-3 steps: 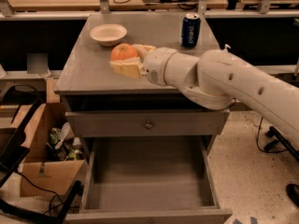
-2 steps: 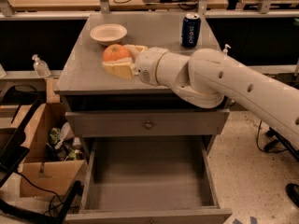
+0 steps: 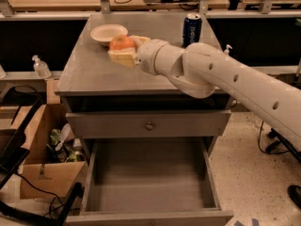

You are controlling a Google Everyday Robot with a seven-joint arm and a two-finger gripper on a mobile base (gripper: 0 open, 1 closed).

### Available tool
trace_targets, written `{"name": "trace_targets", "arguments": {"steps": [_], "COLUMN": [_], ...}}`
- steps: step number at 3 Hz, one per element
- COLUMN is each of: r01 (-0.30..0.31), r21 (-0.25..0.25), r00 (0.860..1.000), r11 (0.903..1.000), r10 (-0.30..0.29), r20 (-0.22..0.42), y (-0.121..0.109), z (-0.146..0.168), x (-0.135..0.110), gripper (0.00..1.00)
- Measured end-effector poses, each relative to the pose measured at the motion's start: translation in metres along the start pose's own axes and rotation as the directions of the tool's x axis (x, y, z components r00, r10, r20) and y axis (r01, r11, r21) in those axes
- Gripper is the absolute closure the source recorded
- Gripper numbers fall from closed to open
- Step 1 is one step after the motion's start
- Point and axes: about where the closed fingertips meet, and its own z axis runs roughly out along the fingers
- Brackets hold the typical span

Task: Pick orange from middle drawer and place on counter

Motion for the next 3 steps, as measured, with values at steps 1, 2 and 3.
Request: {"name": "trace_targets", "arguments": {"steps": [1, 2, 3], "r01": [-0.017, -0.063, -0.120], "r21": [0.050, 0.074, 0.068], "r00": [1.000, 0.998, 0.990], "r11": [0.9986, 0.9953, 0.9904], "r10": [0.016, 0.064, 0.125], "r20": [0.001, -0.018, -0.064], "y": [-0.037, -0.058, -0.061], "z": [0.005, 0.005, 0.011], "x": [0.010, 0.030, 0.056], "gripper": [1.00, 1.00, 1.00]}}
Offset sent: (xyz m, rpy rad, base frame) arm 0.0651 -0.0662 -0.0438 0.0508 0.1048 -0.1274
